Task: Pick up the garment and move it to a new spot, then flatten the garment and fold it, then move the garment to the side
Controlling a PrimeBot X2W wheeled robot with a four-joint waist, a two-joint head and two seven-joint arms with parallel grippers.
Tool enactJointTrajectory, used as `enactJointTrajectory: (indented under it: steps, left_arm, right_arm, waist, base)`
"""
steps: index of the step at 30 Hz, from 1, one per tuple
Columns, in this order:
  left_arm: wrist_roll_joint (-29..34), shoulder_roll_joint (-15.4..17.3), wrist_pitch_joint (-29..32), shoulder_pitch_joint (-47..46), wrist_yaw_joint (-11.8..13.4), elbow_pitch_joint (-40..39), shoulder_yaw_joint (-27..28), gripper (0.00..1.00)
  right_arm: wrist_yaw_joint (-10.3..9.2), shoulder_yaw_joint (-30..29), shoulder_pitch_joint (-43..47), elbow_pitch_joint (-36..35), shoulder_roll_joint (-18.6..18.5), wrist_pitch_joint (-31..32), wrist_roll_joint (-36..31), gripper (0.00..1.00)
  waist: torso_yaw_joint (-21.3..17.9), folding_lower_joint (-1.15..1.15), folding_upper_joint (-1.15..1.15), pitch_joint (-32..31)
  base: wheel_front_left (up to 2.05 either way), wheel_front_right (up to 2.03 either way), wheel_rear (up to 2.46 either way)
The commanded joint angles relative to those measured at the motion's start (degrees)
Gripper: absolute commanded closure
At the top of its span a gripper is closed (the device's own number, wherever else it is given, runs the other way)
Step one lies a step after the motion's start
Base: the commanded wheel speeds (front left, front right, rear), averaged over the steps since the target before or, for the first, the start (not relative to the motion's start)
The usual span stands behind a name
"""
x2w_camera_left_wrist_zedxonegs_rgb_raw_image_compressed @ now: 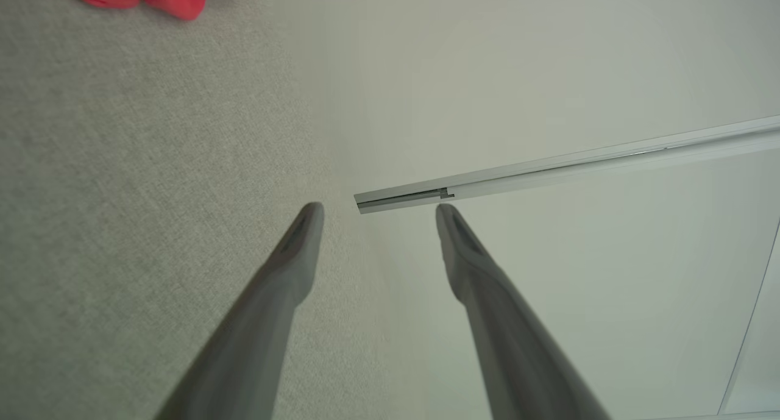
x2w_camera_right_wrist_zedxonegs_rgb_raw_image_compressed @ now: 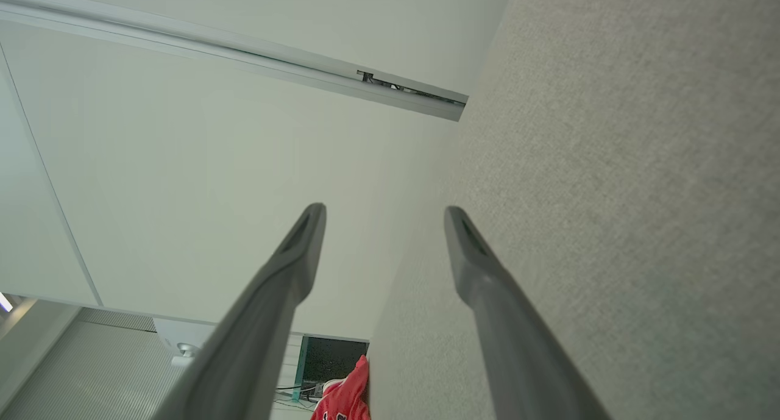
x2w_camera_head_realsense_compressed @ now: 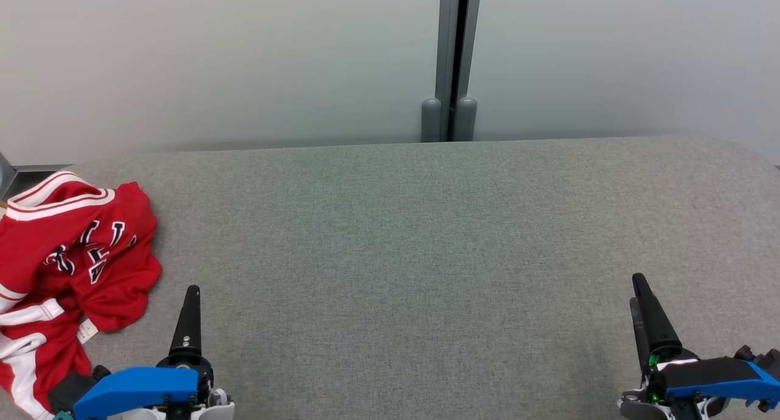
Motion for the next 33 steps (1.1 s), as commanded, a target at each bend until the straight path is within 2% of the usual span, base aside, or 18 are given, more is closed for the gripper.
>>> enactJointTrajectory:
  steps: [1, 21, 33]
  left_arm:
    - [2.76, 0.5, -0.72, -0.39, 0.45, -1.18, -0.72, 0.0]
    - [23.52, 3.47, -4.84, 0.01, 4.63, -1.22, -6.86, 0.0]
    - [32.99, 5.19, -6.99, 0.28, 6.85, -1.76, -9.8, 0.0]
  right_arm:
    - [0.1, 0.27, -0.37, -1.32, -0.27, -0.7, -3.12, 0.0]
    - [0.14, 0.62, 0.49, -2.31, -0.4, -4.69, -25.51, 0.0]
    - [0.16, 1.02, 1.29, -3.86, -0.48, -5.31, -36.39, 0.0]
  waist:
    - [0.05, 0.0, 0.0, -0.05]
    - [0.2, 0.0, 0.0, -0.2]
    - [0.32, 0.0, 0.0, -0.26]
  base:
    - [0.0, 0.0, 0.0]
    - [0.0, 0.0, 0.0]
    - [0.0, 0.0, 0.0]
